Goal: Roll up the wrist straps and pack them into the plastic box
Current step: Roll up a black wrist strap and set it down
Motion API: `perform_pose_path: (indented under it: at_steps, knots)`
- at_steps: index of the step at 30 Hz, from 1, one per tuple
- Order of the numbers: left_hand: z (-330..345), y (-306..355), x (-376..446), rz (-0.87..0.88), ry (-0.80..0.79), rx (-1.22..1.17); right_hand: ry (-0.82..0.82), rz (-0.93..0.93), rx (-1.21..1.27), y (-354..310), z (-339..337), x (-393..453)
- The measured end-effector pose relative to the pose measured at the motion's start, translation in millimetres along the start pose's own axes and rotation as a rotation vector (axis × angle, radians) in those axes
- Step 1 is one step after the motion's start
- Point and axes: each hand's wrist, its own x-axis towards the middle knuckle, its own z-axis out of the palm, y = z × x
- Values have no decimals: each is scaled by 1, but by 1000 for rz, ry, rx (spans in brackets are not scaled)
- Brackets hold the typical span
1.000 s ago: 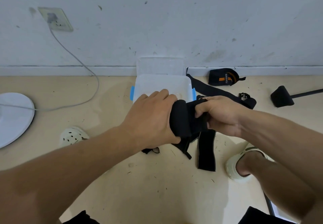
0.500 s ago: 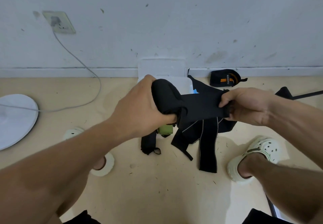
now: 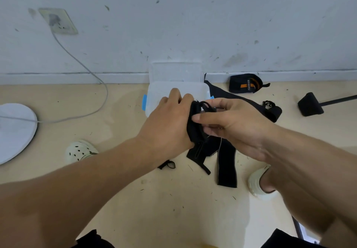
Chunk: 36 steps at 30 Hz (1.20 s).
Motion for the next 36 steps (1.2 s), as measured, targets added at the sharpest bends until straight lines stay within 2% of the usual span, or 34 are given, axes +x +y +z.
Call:
perform_pose_path:
  at_steps: [5,8,11,13,17,21,27,34,36]
  knots:
    - [0,3,-3,25,25,-51,53,-84,4,1,-5,-1]
    - [-4,6,-5,16,50,-145,67,-28,-37,2,-5,1]
    - [-9,7,-7,-1,94,-289,-114,114,-33,0,-4,-1]
    - [-13,8,-7,8,110,-348,-203,138,34,0,-1,-3]
    - [-25,8,-8,-15,-56,-488,-172,82,63,-2,3,-6]
    - [-28,7,-9,-87,-33,-669,-162,51,-15,1,2,-5]
    - [-28,-1,-2,-115,-59,-663,-192,-32,-62,1,5,-5]
    - [-24,-1,-6,-128,-40,-709,-103,-81,-173,1,7,-2]
    - [-20,3,-13,-81,-71,-556,-47,-48,-199,4,6,1]
